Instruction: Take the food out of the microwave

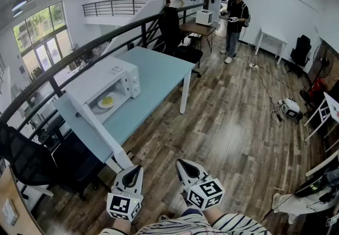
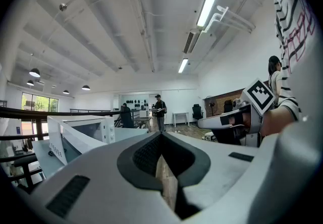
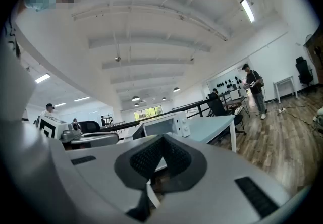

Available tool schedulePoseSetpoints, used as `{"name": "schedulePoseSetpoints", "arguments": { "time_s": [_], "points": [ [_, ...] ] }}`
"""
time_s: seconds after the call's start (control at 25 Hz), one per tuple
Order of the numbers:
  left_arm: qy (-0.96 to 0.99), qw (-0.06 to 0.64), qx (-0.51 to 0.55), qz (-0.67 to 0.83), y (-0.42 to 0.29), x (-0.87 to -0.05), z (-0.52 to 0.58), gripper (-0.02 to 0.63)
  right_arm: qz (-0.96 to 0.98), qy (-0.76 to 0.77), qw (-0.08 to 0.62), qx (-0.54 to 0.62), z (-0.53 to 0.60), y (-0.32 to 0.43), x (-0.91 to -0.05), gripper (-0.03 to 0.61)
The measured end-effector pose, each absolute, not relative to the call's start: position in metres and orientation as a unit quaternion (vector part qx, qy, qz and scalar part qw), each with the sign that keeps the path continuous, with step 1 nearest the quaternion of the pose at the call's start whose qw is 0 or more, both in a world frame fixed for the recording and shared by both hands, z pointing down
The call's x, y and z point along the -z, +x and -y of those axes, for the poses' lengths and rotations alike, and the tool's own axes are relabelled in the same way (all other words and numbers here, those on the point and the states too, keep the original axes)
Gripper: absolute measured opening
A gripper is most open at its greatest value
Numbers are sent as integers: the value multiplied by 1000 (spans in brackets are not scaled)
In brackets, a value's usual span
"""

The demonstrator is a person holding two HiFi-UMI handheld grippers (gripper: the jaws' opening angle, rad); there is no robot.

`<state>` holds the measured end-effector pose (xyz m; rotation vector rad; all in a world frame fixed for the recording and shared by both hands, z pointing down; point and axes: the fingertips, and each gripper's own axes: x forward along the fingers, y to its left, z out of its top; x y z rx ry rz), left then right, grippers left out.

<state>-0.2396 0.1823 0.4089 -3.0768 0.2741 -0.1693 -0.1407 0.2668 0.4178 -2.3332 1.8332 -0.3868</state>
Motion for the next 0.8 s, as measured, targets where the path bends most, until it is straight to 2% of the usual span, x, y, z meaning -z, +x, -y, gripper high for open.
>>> {"name": "schedulePoseSetpoints", "arguments": {
  "time_s": [0.16, 0.36, 0.44, 0.8],
  "points": [
    [-998, 15, 26, -63, -241, -409, -187, 23, -608, -780, 81, 127, -259, -142, -419, 29],
    [-998, 3, 43, -43, -221, -423, -194, 50, -612, -773, 95, 139, -250, -123, -424, 50],
    [-997, -5, 55, -47, -208, -430, -191, 121, -615, -768, 98, 148, -245, -110, -429, 214],
    [-988, -43, 81, -123, -129, -453, -171, 160, -653, -733, 67, 181, -225, -21, -452, 213]
  ]
}}
